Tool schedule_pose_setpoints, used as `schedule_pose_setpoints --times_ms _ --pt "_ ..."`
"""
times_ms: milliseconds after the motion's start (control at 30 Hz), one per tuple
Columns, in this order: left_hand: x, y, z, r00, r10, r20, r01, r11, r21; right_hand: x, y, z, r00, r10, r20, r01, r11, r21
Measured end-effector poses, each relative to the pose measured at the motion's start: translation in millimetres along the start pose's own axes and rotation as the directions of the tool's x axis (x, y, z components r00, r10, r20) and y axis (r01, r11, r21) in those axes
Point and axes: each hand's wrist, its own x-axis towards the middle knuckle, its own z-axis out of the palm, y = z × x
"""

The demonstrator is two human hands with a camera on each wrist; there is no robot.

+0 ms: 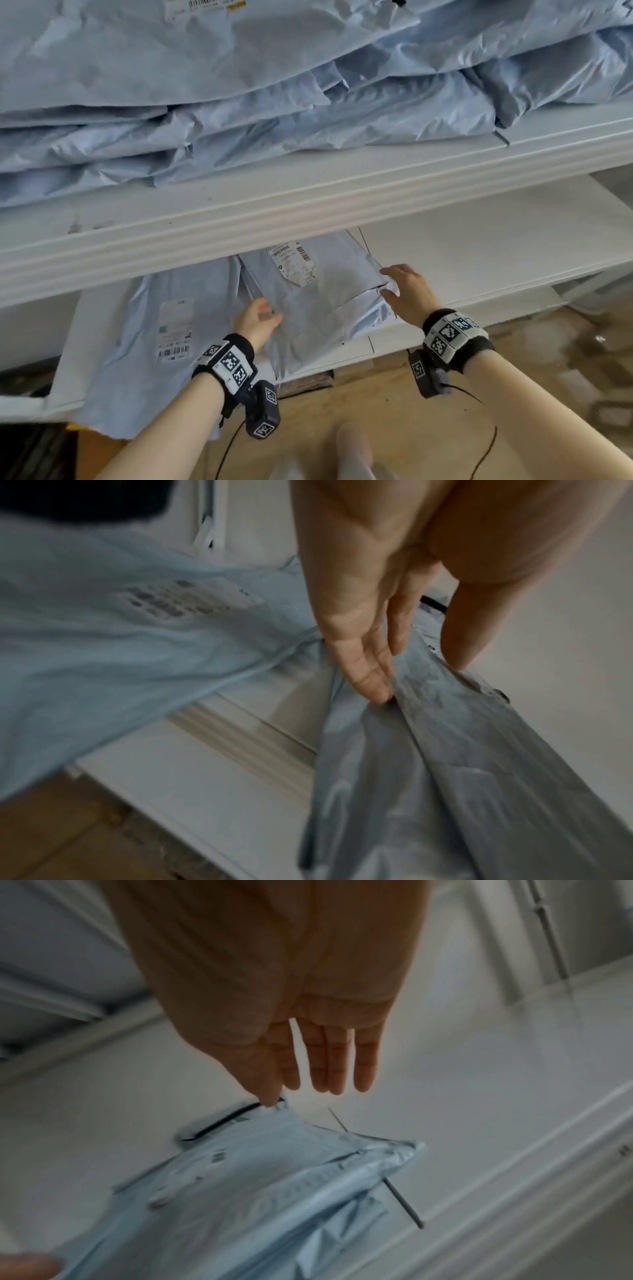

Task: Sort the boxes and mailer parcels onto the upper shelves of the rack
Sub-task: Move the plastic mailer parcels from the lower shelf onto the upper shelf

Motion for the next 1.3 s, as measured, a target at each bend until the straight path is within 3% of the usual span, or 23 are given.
schedule_pose_setpoints --times_ms 100,233,467,633,900,967,1300 --pt "6.6 3.5 11.9 0.995 -0.093 -0.034 0.085 0.98 -0.179 27.4 15.8 5.4 0.987 0.145 0.076 -0.146 0.989 0.003" --pt "16.0 7.8 17.4 0.982 -0.179 -0.056 0.15 0.93 -0.335 52.0 25.4 12.6 0.959 0.229 0.169 -0.237 0.971 0.032" --pt "26.5 21.0 18.7 0.981 -0.188 -0.041 0.151 0.884 -0.442 71.1 37.6 18.7 0.957 0.21 0.2 -0.221 0.975 0.033" --pt "24.6 35.2 20.7 0.99 -0.064 -0.126 0.022 0.949 -0.315 76.0 52.1 11.9 0.958 0.19 0.215 -0.196 0.98 0.01" --pt "10.9 57.3 29.8 0.989 0.035 -0.144 -0.051 0.992 -0.113 91.4 61.8 2.7 0.956 0.165 0.242 -0.172 0.985 0.005" --pt "8.0 55.8 38.4 0.988 0.058 -0.144 -0.078 0.987 -0.142 94.7 61.4 3.9 0.954 0.16 0.252 -0.169 0.986 0.014" --pt "-1.9 58.5 56.8 0.998 -0.057 0.033 0.065 0.935 -0.349 97.7 62.1 0.2 0.893 0.16 0.421 -0.294 0.916 0.275"
